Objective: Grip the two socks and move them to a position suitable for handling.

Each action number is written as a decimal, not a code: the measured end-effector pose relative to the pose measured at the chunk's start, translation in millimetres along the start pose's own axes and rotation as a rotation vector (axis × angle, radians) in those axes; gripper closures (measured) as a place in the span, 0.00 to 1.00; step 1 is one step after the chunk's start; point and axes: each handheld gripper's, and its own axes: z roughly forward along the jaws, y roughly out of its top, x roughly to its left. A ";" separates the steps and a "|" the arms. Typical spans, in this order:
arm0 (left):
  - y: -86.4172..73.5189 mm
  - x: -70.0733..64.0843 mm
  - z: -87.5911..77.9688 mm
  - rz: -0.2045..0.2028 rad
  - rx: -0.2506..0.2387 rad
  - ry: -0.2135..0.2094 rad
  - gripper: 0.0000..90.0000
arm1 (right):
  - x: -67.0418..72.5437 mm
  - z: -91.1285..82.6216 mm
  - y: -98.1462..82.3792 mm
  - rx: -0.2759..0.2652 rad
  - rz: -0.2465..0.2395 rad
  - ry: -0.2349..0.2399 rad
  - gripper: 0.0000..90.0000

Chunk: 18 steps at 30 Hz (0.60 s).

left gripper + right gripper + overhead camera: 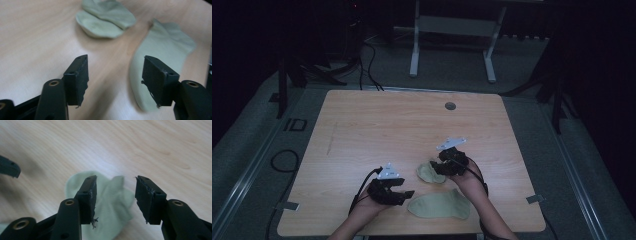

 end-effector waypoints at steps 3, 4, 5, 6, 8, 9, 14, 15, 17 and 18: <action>14.5 5.3 9.2 -0.022 0.017 0.029 0.42 | -7.5 2.3 2.7 0.011 0.002 0.012 0.62; 18.9 7.5 12.6 -0.036 0.022 0.028 0.42 | -9.5 4.1 2.8 0.015 0.003 0.018 0.62; 23.0 8.5 16.1 -0.041 0.024 0.041 0.42 | -10.9 6.6 2.8 0.022 0.005 0.024 0.62; 26.7 9.4 19.6 -0.037 0.027 0.059 0.42 | -12.0 9.5 2.6 0.029 0.008 0.028 0.63; 33.3 12.4 27.6 -0.056 0.036 0.057 0.42 | -13.4 16.1 1.3 0.045 0.003 0.037 0.63; 36.0 13.6 31.3 -0.060 0.038 0.067 0.42 | -13.9 20.0 0.0 0.058 -0.002 0.043 0.63; 44.5 20.3 49.4 -0.049 0.117 0.121 0.45 | -14.4 37.1 -9.6 0.124 -0.030 0.050 0.63; 45.1 21.6 52.1 -0.048 0.129 0.135 0.46 | -15.2 39.3 -11.4 0.132 -0.029 0.053 0.66; 46.2 24.5 54.8 -0.060 0.134 0.131 0.51 | -16.4 42.5 -15.3 0.149 -0.035 0.050 0.70; 46.7 24.9 55.3 -0.064 0.128 0.134 0.56 | -17.6 43.1 -17.0 0.144 -0.025 0.061 0.72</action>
